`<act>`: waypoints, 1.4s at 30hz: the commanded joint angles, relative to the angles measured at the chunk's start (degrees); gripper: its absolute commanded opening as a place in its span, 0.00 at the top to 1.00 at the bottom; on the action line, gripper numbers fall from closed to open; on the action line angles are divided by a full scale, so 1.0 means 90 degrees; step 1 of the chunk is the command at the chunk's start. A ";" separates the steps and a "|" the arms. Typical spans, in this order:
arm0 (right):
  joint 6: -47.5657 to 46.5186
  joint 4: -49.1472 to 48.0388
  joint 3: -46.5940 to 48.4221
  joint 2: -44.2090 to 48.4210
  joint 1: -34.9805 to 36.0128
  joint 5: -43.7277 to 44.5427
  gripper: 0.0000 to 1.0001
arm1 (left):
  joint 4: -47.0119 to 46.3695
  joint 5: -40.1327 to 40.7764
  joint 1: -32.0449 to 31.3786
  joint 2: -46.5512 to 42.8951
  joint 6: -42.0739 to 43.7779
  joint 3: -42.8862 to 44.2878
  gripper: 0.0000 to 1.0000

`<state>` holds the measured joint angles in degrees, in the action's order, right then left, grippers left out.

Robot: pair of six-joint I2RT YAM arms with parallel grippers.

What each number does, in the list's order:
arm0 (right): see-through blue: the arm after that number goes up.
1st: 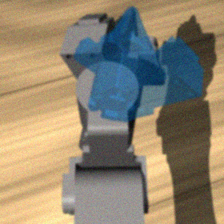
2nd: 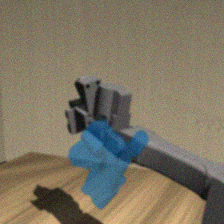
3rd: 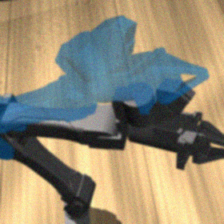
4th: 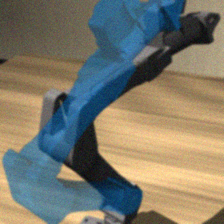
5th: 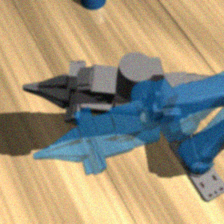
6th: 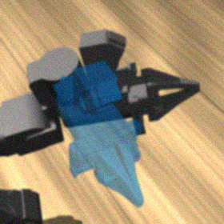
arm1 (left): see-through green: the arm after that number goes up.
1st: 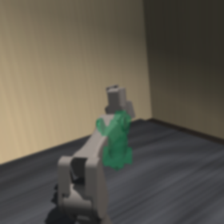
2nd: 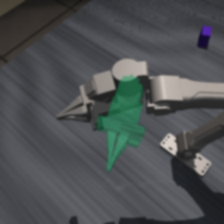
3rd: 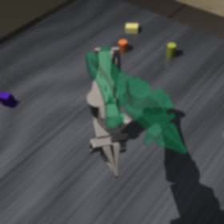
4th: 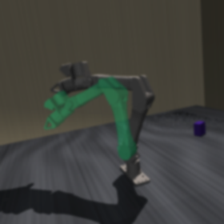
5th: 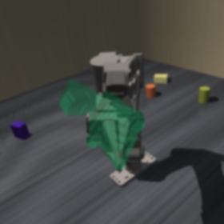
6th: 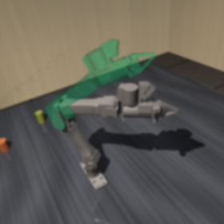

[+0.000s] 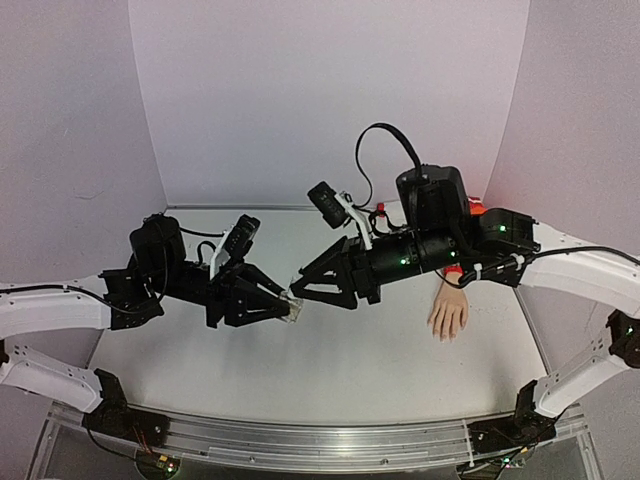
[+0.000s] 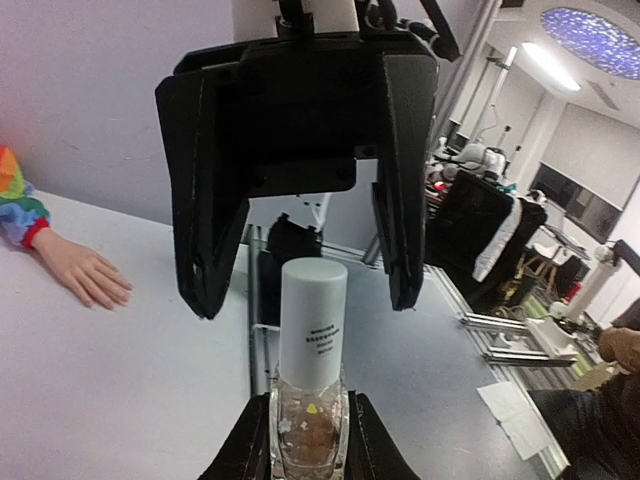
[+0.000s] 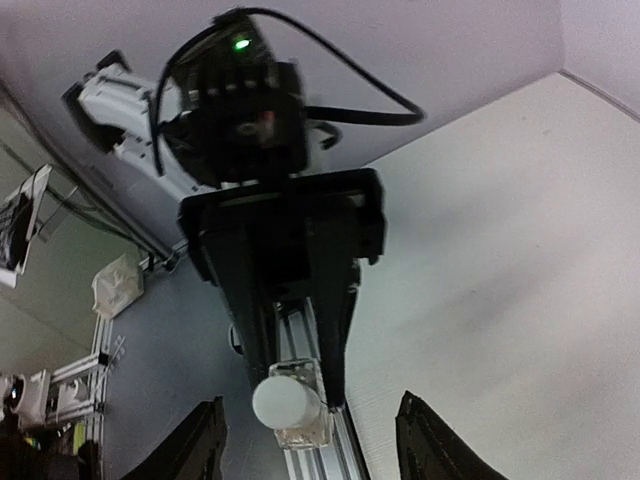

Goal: Paint the nails

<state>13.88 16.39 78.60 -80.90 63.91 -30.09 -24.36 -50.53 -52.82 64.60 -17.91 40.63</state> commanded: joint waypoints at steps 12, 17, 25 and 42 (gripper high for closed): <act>-0.0312 -0.0497 0.0752 -0.0783 0.0013 -0.1882 0.89 | -0.0713 -0.0723 -0.0001 0.0048 -0.0533 0.0424 1.00; 0.0043 -0.0995 0.0204 -0.0653 0.0098 -0.0870 1.00 | -0.0325 0.1039 0.0001 -0.0324 -0.0135 0.0353 1.00; 0.2695 0.1014 0.1123 -0.1805 0.0954 0.6555 1.00 | 0.1070 0.7083 -0.0003 -0.0122 0.0441 0.0928 1.00; 0.1147 0.0998 0.1503 -0.1234 0.0382 0.3705 0.40 | 0.0569 0.2924 -0.0014 -0.0291 0.1115 0.0012 1.00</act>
<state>32.19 25.42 95.78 -99.90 68.76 16.68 -13.52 -8.85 -52.70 67.11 -8.47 42.69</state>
